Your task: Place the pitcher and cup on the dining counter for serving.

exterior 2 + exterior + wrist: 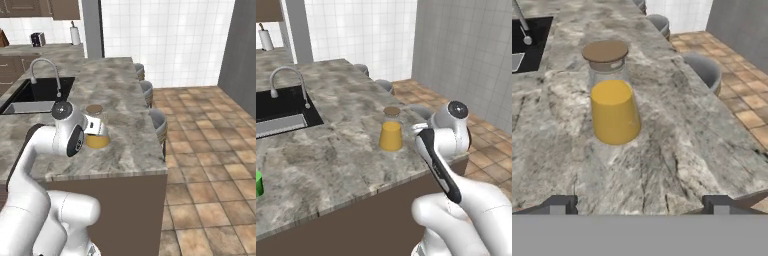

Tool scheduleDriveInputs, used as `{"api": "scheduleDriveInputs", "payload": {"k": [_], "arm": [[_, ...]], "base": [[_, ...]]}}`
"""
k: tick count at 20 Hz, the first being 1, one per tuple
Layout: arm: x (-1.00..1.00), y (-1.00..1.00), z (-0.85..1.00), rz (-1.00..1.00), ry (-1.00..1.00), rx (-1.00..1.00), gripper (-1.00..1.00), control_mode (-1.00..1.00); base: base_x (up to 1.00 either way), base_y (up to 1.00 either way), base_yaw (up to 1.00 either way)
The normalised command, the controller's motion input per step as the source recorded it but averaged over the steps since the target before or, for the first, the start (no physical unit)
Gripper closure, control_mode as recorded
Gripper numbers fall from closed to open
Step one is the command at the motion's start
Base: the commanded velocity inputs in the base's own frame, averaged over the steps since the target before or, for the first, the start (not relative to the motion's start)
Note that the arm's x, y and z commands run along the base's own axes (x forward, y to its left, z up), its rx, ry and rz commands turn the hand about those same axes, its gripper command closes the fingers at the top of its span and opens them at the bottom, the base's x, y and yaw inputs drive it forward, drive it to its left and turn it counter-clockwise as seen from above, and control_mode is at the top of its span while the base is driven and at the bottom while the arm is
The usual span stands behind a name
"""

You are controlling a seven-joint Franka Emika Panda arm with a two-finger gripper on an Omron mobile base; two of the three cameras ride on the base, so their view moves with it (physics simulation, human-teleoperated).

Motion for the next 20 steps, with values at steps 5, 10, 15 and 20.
{"api": "scheduleDriveInputs", "payload": {"k": [5, 10, 15, 20], "arm": [[-1.0, 0.0, -0.05, 0.02, -0.01, 0.0, -1.0, -1.0], [-0.26, 0.0, 0.04, 0.0, -0.15, -0.01, -1.0, -1.0], [0.0, 0.0, 0.0, 0.0, 0.0, 0.0, -1.0, -1.0], [-0.02, -0.01, 0.01, 0.0, -0.01, 0.0, -1.0, -1.0]], "base": [[0.0, 0.0, 0.0], [0.0, 0.0, 0.0], [0.0, 0.0, 0.0], [0.0, 0.0, 0.0]]}}
